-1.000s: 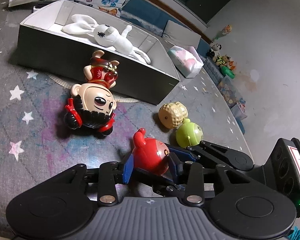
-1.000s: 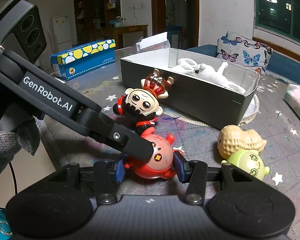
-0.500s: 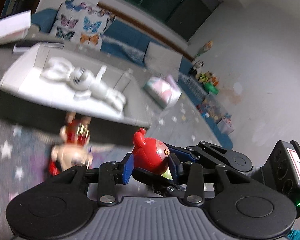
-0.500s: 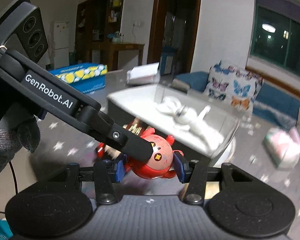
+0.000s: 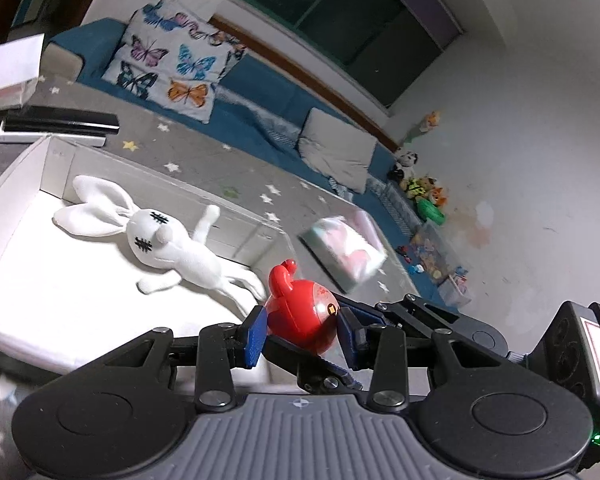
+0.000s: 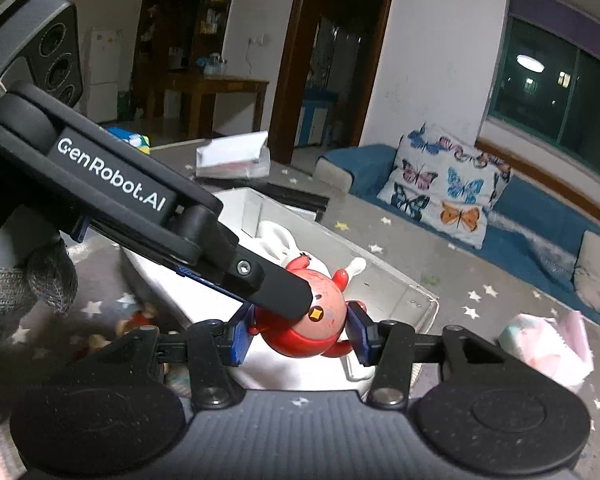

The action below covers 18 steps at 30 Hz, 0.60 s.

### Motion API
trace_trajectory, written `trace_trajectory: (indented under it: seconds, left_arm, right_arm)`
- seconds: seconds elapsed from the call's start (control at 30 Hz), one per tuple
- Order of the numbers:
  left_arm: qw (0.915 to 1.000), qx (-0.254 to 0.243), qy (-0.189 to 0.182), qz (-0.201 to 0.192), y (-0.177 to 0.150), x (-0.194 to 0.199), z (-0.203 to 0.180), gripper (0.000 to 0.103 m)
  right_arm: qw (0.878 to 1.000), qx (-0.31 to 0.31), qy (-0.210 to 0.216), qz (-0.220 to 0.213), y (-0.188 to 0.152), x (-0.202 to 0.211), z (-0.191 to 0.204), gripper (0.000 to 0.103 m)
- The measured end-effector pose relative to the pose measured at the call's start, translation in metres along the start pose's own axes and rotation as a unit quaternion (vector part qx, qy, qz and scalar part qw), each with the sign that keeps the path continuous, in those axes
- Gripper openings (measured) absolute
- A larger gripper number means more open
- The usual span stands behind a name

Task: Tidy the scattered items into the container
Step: 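Lift the red bird toy with the left gripper and carry it into the box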

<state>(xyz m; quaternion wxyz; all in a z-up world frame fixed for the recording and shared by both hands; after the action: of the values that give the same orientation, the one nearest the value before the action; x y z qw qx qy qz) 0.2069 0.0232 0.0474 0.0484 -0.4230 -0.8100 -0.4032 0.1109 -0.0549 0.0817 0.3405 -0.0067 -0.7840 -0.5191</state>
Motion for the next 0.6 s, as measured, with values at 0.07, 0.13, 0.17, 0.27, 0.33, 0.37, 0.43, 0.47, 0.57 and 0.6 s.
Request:
trace_trajectory:
  seconds: [0.07, 0.13, 0.17, 0.27, 0.33, 0.37, 0.43, 0.47, 0.57, 0.6]
  left_arm:
    - [0.9998, 0.017, 0.004, 0.007, 0.005, -0.009, 0.012, 0.041]
    - [0.9995, 0.029, 0.009, 0.012, 0.008, -0.017, 0.022, 0.04]
    - [0.9993, 0.033, 0.013, 0.015, 0.009, -0.021, 0.025, 0.04]
    - [0.9985, 0.043, 0.023, 0.023, 0.01, -0.031, 0.036, 0.039]
    - [0.9979, 0.053, 0.025, 0.029, 0.011, -0.036, 0.041, 0.039]
    - [0.9974, 0.058, 0.026, 0.032, 0.011, -0.039, 0.044, 0.039]
    - [0.9967, 0.067, 0.026, 0.037, 0.013, -0.043, 0.047, 0.039]
    - [0.9965, 0.07, 0.026, 0.038, 0.013, -0.044, 0.049, 0.039]
    - [0.9959, 0.072, 0.03, 0.044, 0.015, -0.049, 0.05, 0.039]
    - [0.9956, 0.074, 0.032, 0.047, 0.015, -0.051, 0.05, 0.039]
  right_arm:
    - [1.0, 0.0, 0.009, 0.012, 0.001, -0.016, -0.003, 0.049]
    - [1.0, 0.002, 0.016, 0.026, 0.0, -0.03, -0.003, 0.049]
    - [0.999, 0.004, 0.018, 0.032, 0.0, -0.036, -0.003, 0.049]
    - [0.998, 0.008, 0.025, 0.053, -0.003, -0.056, -0.004, 0.049]
    - [0.998, 0.013, 0.027, 0.063, -0.006, -0.065, -0.005, 0.049]
    - [0.997, 0.017, 0.027, 0.067, -0.007, -0.068, -0.004, 0.049]
    - [0.996, 0.023, 0.027, 0.077, -0.008, -0.075, -0.004, 0.049]
    - [0.996, 0.022, 0.03, 0.081, -0.008, -0.077, -0.005, 0.049]
    - [0.995, 0.021, 0.033, 0.095, -0.008, -0.084, -0.01, 0.049]
    - [0.994, 0.022, 0.034, 0.1, -0.008, -0.087, -0.01, 0.049]
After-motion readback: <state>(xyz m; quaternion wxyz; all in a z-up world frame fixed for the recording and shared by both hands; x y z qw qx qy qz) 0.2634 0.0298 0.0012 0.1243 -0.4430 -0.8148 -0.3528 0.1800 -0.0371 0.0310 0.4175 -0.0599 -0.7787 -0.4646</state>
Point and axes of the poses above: each gripper's, at about its wrist camera, not at the fingertips, and x roughly against the way its jaws point, z to its left, y to its top, the point moved 1 cm from there along -x, roughly the way its jaws point, and after that the axes turned 7 degrees about -y, right-handed, at the moved point
